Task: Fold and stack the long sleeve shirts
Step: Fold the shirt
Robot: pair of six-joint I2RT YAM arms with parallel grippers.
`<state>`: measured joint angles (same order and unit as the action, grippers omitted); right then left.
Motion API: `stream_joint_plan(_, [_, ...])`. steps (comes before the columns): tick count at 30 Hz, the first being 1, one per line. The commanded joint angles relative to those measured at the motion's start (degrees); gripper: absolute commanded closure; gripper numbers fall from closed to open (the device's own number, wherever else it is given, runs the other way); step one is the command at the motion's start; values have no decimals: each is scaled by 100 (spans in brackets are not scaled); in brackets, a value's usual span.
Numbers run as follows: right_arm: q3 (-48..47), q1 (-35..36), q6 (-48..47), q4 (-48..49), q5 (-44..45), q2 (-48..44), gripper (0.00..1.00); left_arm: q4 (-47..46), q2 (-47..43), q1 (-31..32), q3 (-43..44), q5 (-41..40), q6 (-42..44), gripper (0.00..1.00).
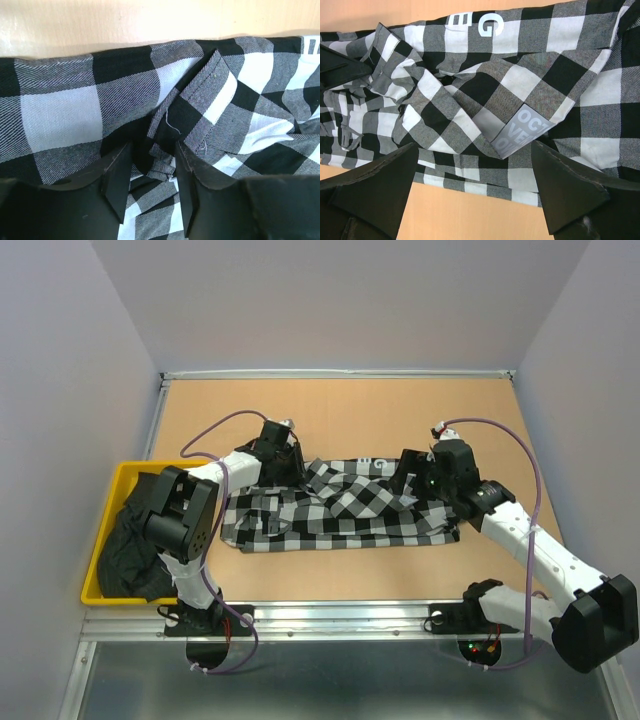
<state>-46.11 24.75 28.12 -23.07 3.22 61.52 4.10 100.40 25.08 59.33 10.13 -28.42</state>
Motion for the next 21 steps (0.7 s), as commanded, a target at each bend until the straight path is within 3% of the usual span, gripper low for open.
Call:
stream_joint_plan(1, [111,-32,-26,250,152,-131,2,-14,-178,32,175,191,-84,55])
stream_joint_plan(2, [102,-32,-26,250,152,-122,2,-14,-213,41,184,191,-93,68])
stream_joint_plan(10, [163,-32,-52,250,257,-184,2,91,-512,58,193,235,-207,98])
stream_joint_plan(21, [-47,-216,-87,250,205,255,5,1040,-1909,85,-26,-529,-752,100])
